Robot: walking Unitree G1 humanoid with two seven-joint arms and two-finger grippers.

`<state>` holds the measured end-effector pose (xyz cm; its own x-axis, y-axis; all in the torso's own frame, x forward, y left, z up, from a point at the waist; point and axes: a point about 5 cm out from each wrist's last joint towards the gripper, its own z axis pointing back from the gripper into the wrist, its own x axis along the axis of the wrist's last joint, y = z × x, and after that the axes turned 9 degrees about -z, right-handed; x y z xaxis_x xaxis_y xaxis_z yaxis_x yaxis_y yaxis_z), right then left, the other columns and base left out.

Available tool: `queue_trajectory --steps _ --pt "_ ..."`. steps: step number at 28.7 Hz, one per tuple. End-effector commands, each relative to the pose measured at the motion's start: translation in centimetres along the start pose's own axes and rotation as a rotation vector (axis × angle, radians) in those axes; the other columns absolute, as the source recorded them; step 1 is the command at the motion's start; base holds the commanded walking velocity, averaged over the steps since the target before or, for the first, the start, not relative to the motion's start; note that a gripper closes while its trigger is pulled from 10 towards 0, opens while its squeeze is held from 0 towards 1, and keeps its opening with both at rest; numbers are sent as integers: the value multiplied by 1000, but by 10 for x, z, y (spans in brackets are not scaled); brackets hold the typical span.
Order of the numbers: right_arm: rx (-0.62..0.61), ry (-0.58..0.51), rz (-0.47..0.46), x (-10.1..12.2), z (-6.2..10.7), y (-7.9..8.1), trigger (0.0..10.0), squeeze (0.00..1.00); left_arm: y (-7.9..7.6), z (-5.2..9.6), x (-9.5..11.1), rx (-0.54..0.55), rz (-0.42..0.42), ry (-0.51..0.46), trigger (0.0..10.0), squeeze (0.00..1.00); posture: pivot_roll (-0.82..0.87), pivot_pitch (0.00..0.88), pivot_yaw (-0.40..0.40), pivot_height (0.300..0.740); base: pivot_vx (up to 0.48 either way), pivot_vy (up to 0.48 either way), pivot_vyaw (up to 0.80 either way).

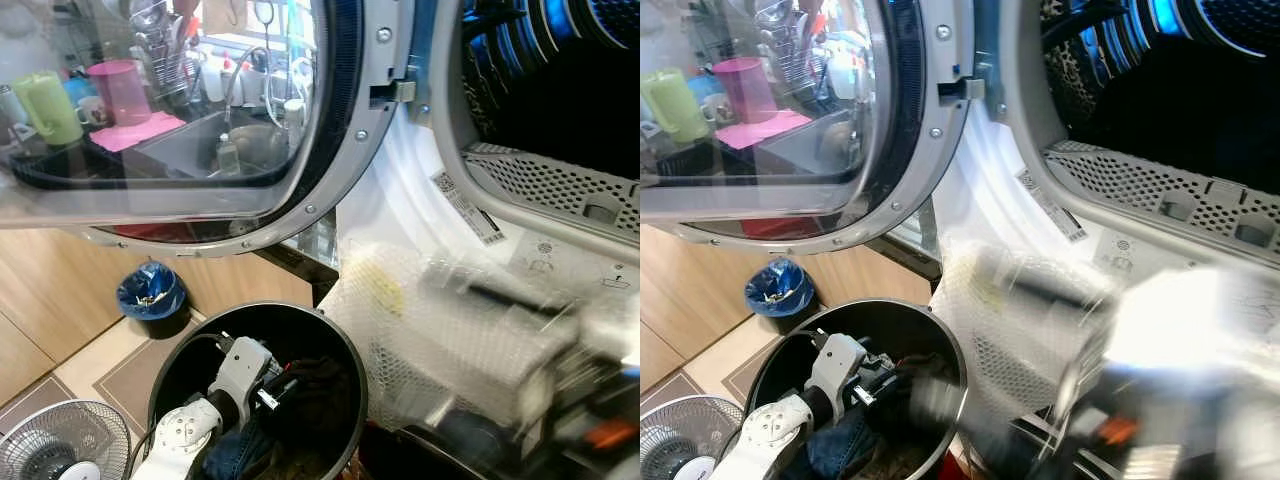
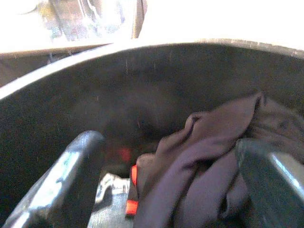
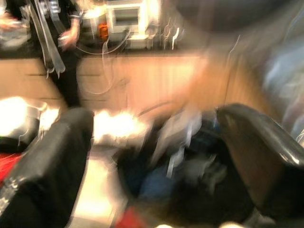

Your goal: Clothes washing

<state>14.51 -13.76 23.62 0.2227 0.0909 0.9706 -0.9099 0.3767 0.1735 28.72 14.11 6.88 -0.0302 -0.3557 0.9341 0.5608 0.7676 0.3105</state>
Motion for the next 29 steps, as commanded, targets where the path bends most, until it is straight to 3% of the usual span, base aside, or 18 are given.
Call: queue_trajectory --steps 1,3,4,5,7,8,11,16,17,18,20,24,26,29 --pt "-14 91 -10 -20 -6 2 10000 0 2 0 3 -12 -6 -11 10000 0 30 99 73 740 0 0 0" --pt "-51 179 -72 -48 -10 -4 10000 0 3 2 2 -14 -6 -10 10000 0 36 95 74 740 0 0 0" --pt "-105 207 -147 -73 -9 -14 10000 0 4 3 2 -16 -7 -13 10000 0 39 92 74 740 0 0 0" --pt "-105 207 -147 -73 -9 -14 10000 0 4 3 2 -16 -7 -13 10000 0 39 92 74 740 0 0 0" --pt "-230 191 -238 -101 -4 -30 10000 0 6 4 4 -21 -15 -17 10000 0 45 89 75 740 0 0 0" --pt "-230 191 -238 -101 -4 -30 10000 0 6 4 4 -21 -15 -17 10000 0 45 89 75 740 0 0 0" --pt "-600 221 -386 -158 16 -68 10000 0 11 7 7 -50 -29 -23 10000 0 52 90 69 740 0 0 0" --pt "-950 374 -518 -232 37 -91 10000 0 7 10 10 -150 -27 -16 10000 0 61 88 66 740 0 0 0" --pt "-1027 395 -559 -249 41 -92 10000 0 6 12 13 -182 -27 -21 10000 0 68 89 65 740 0 0 0" --pt "-1201 412 -658 -276 49 -94 10000 0 6 15 22 -256 -30 -35 10000 0 82 88 65 740 0 0 0" --pt "-1308 418 -756 -292 53 -91 10000 0 6 18 28 -303 -23 -36 10000 0 82 88 65 740 0 0 0" --pt "-1362 512 -793 -314 49 -80 10000 0 9 25 35 -391 -37 -22 10000 0 114 86 64 740 0 0 0" --pt "-1407 571 -857 -330 44 -69 10000 0 12 31 34 -496 -102 49 10000 0 114 88 66 740 0 0 0" --pt "-1444 608 -885 -341 38 -62 10000 0 17 33 29 -547 -193 145 10000 0 117 85 67 740 0 0 0"
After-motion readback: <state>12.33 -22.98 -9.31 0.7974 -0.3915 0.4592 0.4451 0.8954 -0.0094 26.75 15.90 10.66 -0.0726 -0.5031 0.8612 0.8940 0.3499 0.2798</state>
